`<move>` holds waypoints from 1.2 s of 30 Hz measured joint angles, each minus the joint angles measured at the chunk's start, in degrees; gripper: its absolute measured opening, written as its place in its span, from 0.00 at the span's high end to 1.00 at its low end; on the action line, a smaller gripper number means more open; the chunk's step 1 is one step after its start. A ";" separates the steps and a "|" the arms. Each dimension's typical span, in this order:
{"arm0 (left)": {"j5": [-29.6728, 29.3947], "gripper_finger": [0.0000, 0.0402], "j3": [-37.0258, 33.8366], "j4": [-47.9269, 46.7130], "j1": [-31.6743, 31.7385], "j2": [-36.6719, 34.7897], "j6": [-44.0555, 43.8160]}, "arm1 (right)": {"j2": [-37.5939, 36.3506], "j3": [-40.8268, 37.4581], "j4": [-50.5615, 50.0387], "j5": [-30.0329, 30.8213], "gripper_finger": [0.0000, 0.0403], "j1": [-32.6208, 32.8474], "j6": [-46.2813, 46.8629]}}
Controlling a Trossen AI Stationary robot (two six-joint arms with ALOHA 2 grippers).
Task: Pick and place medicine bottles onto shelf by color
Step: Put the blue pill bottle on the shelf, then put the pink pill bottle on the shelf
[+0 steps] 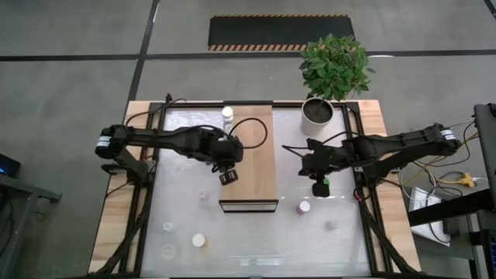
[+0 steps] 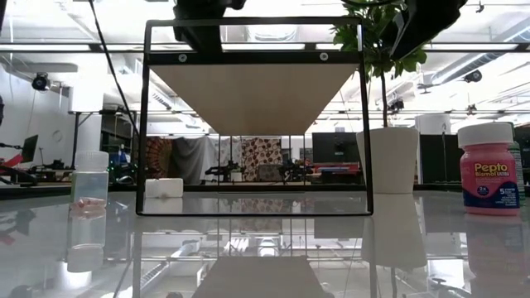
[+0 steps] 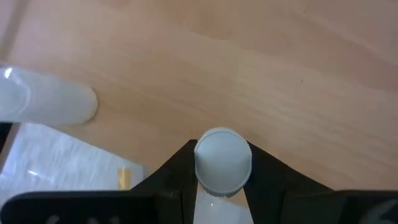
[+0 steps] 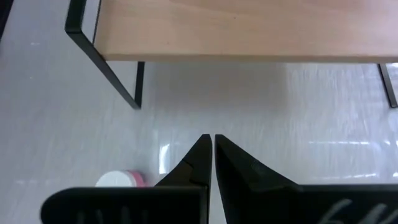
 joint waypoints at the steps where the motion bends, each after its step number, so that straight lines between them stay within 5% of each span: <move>1: 0.05 0.79 -0.20 -0.21 -0.08 -0.02 -0.39 | -0.22 -0.20 -0.02 0.00 0.97 0.00 0.23; 27: 0.40 0.63 -1.01 -0.99 -0.14 -0.67 -0.79 | -1.86 -0.75 -0.01 -0.37 0.97 0.49 2.00; 36: 0.38 0.63 -1.03 -1.20 -0.19 -5.69 -0.77 | -2.53 -1.67 0.98 -0.42 0.97 7.69 5.37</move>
